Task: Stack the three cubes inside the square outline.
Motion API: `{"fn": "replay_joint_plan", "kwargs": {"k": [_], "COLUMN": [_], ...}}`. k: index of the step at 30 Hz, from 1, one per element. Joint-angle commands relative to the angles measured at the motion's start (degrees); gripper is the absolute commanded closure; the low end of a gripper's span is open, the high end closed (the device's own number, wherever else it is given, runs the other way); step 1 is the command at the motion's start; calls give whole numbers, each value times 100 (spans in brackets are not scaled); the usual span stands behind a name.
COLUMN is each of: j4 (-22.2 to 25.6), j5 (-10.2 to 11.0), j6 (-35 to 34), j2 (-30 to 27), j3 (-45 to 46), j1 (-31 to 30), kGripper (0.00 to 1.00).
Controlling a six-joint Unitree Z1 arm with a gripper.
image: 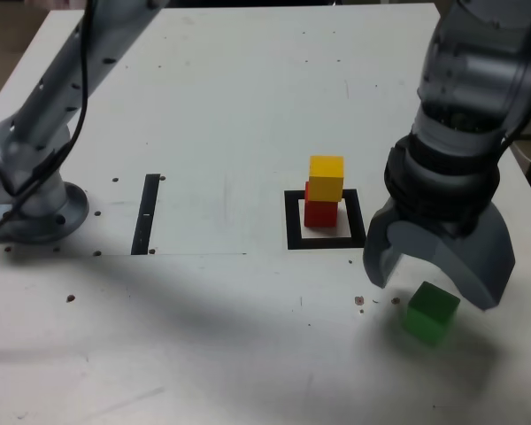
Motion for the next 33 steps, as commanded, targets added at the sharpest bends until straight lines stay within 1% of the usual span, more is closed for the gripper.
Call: {"fn": "replay_joint_plan", "kwargs": {"k": [1,7,9,11,13,17,18,20,25,33], "j4": [-7,-61,-66,-54,-39,-59,-69,-88,-86,-67], "j5": [-43,-143,-169,-186,-190,-181,-184,-200,-232,-277], "j6": [19,47,48,35,8,-33,-28,-6,25,49], "j2": [160,447,524,576,613,641,643,646,651,621], "j3": [-106,-265,-305,-336,-361,-383,-383,-377,-366,-352], "j1": [-17,-28,-30,-31,-31,-31,-31,-28,-19,-19], "kGripper": [2,5,7,13,24,57,63,71,74,74]}}
